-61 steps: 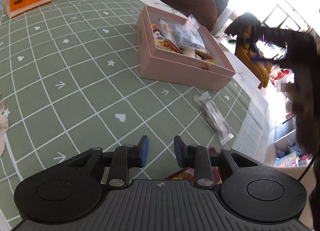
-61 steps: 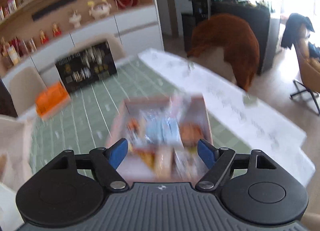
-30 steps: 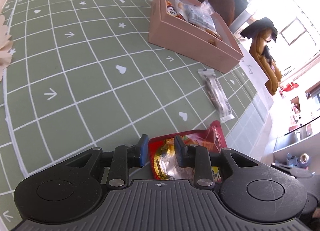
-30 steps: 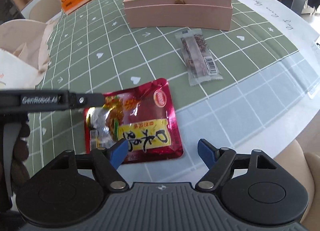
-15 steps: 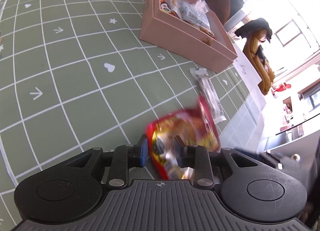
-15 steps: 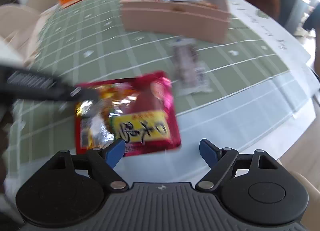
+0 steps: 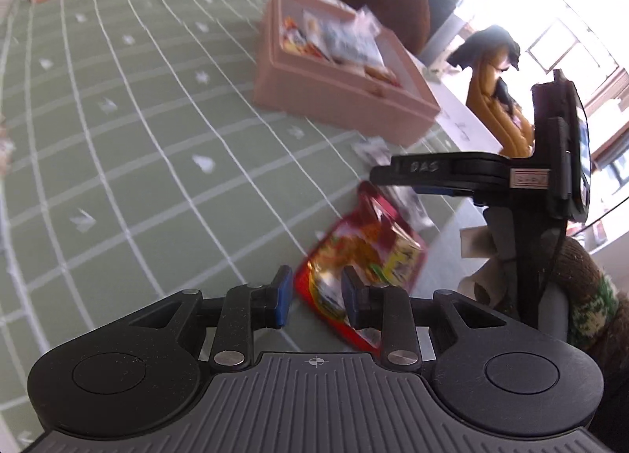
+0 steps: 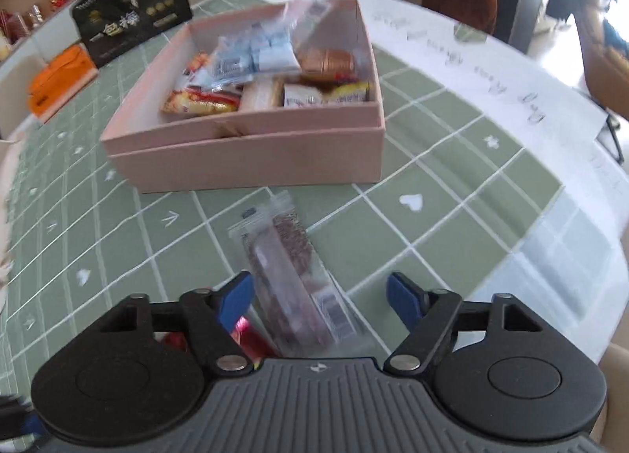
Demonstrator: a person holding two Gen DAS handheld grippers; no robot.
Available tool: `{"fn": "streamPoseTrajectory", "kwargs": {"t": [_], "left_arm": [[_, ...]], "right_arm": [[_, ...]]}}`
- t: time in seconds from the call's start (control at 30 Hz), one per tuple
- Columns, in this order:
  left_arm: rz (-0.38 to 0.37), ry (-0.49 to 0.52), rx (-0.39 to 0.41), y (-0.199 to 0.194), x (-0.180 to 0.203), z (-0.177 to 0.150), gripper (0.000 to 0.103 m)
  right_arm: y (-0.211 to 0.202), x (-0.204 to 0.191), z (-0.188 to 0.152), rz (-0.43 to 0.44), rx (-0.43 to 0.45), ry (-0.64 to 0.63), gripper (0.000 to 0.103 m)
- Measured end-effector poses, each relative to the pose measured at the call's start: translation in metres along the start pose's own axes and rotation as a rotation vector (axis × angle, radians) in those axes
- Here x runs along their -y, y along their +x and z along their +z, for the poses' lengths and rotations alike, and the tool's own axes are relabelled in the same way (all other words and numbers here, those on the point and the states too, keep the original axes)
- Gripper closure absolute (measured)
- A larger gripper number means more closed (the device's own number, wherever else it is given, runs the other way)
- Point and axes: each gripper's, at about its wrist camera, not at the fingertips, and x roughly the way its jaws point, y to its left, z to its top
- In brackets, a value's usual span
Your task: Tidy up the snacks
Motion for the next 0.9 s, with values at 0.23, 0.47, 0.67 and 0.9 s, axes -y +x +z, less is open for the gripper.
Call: {"fn": "streamPoseTrajectory", "kwargs": {"t": [0.23,0.47,0.67,0.9], "left_arm": [[0.034,-0.049,0.011,-0.005,-0.018,0.004,0.072],[0.073,-0.133,0.021,-0.002,-0.041,0.007,0.072],[0.102,-0.092,0.094,0.013,-0.041,0.034,0.072],[0.209,0.141,0.053,0.057,-0.008,0.065,0.070]], "right_arm": [[0.005,-0.077,0.007,0.113,-0.022,-0.226,0.063],[-0.017,-0.118,-0.003,0.196,0.011,-0.330,0.043],[-0.047,-0.071,-0.026,0.089,0.058,-0.251,0.035],[-0.064,-0.020,-0.066,0.069,0.016,-0.041,0.032]]}}
